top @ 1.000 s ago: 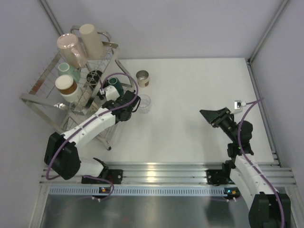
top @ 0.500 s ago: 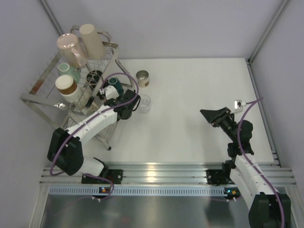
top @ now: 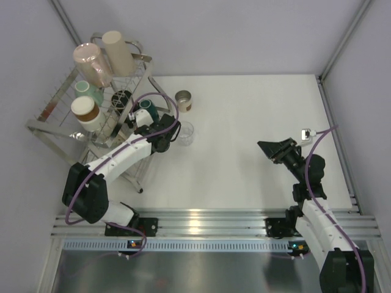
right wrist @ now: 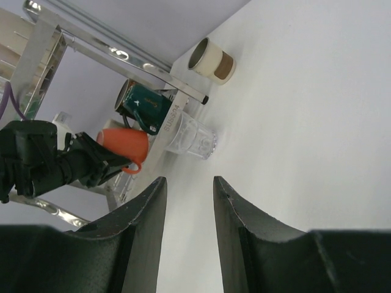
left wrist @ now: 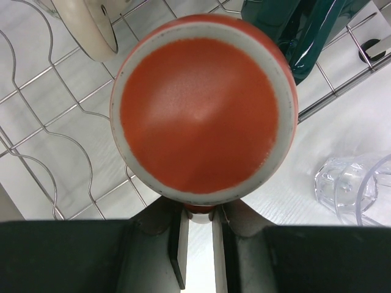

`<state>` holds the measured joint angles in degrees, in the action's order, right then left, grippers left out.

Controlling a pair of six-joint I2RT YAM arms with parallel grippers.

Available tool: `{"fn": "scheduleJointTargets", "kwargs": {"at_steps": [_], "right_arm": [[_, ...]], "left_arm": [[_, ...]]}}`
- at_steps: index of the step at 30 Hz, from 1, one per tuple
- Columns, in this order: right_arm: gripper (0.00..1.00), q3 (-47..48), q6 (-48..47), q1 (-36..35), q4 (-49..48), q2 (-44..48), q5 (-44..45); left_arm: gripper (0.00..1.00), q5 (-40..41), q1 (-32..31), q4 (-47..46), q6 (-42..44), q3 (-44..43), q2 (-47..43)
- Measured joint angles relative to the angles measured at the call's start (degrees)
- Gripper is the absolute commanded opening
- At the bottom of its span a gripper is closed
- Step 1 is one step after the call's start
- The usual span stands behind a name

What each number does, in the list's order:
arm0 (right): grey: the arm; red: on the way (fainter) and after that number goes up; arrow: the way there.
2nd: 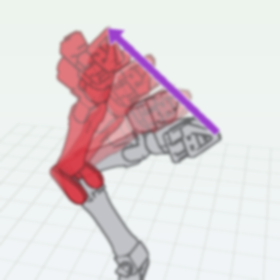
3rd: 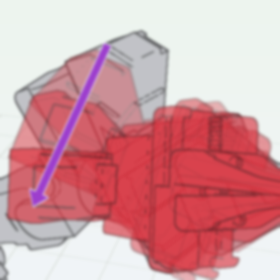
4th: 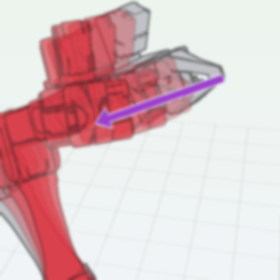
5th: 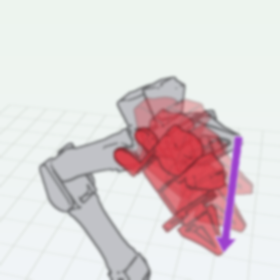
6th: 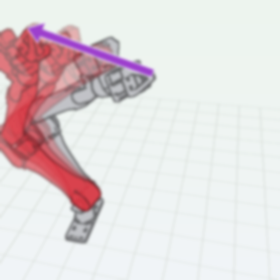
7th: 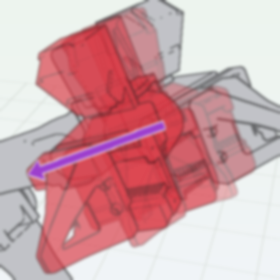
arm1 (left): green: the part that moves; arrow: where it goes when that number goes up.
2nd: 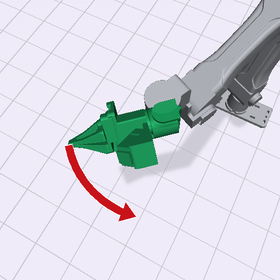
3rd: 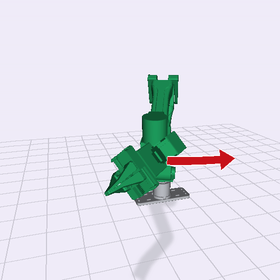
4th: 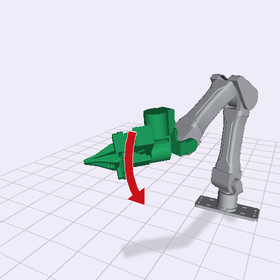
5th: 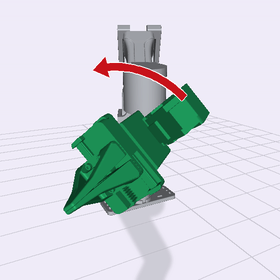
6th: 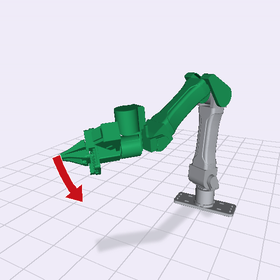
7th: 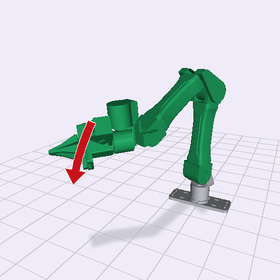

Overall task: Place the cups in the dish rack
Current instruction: Place the cup upside down on the dish rack

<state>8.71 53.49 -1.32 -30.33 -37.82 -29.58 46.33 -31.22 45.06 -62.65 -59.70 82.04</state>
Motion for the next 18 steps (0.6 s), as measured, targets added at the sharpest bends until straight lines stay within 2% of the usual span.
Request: {"fn": "scheduleJointTargets", "kwargs": {"at_steps": [18], "right_arm": [[0.37,1.6,-1.5,0.0,2.9,1.5,0.6]], "left_arm": [[0.0,-1.4,1.6,0.0,9.7,0.0,0.0]]}}
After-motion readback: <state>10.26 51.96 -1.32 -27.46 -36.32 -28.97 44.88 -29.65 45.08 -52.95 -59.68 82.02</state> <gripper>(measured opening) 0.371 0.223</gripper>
